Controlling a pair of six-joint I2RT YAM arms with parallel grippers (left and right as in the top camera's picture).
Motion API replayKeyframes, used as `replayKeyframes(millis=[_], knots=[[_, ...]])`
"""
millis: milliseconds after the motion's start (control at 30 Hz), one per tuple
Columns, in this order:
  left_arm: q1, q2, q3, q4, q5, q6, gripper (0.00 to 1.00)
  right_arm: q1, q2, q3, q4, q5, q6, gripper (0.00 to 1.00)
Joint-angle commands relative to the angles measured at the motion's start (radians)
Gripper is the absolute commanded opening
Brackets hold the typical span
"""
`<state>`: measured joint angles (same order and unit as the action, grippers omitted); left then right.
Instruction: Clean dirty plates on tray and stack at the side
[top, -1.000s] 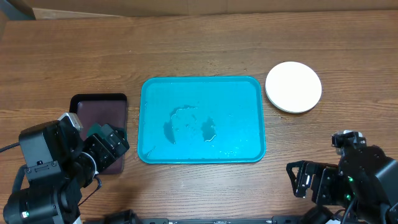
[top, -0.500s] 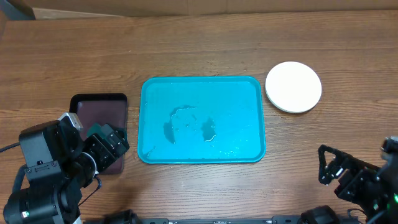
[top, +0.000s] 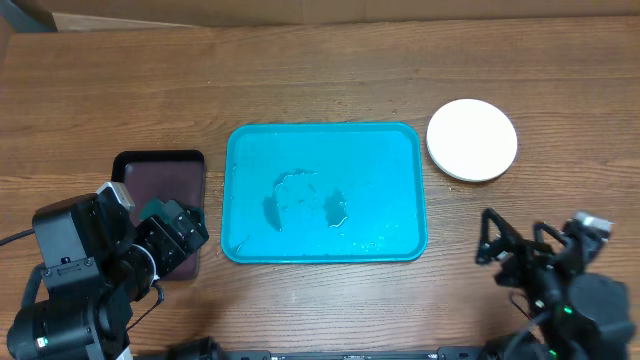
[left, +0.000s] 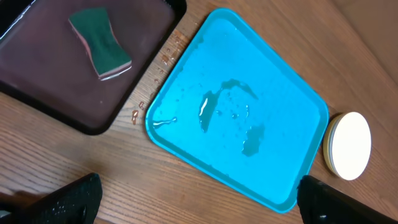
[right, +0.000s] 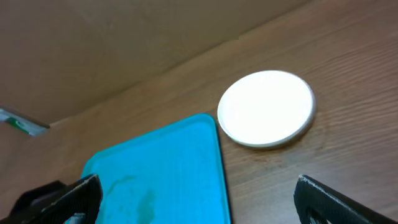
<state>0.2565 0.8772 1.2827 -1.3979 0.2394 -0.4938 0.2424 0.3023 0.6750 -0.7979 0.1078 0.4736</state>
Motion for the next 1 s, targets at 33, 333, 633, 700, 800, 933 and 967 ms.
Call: replayKeyframes(millis=[33,333,633,700,800,933,967], knots=[[-0.003,0.000,0.001,0.003,-0.005,0.016,1.00,-0.008,-0.062,-0.175,0.187,-0.108,-0.059,1.00],[-0.003,0.000,0.001,0.003,-0.005,0.016,1.00,-0.050,-0.197,-0.415,0.482,-0.219,-0.072,1.00],[-0.003,0.000,0.001,0.003,-0.005,0.016,1.00,-0.062,-0.267,-0.518,0.624,-0.224,-0.131,1.00],[-0.003,0.000,0.001,0.003,-0.005,0.016,1.00,-0.078,-0.270,-0.542,0.669,-0.244,-0.131,1.00],[-0.003,0.000,0.001,0.003,-0.005,0.016,1.00,-0.097,-0.280,-0.572,0.716,-0.260,-0.131,1.00],[-0.003,0.000,0.001,0.003,-0.005,0.016,1.00,-0.110,-0.300,-0.615,0.770,-0.263,-0.131,1.00],[-0.003,0.000,0.001,0.003,-0.005,0.016,1.00,-0.113,-0.300,-0.624,0.784,-0.263,-0.131,1.00]])
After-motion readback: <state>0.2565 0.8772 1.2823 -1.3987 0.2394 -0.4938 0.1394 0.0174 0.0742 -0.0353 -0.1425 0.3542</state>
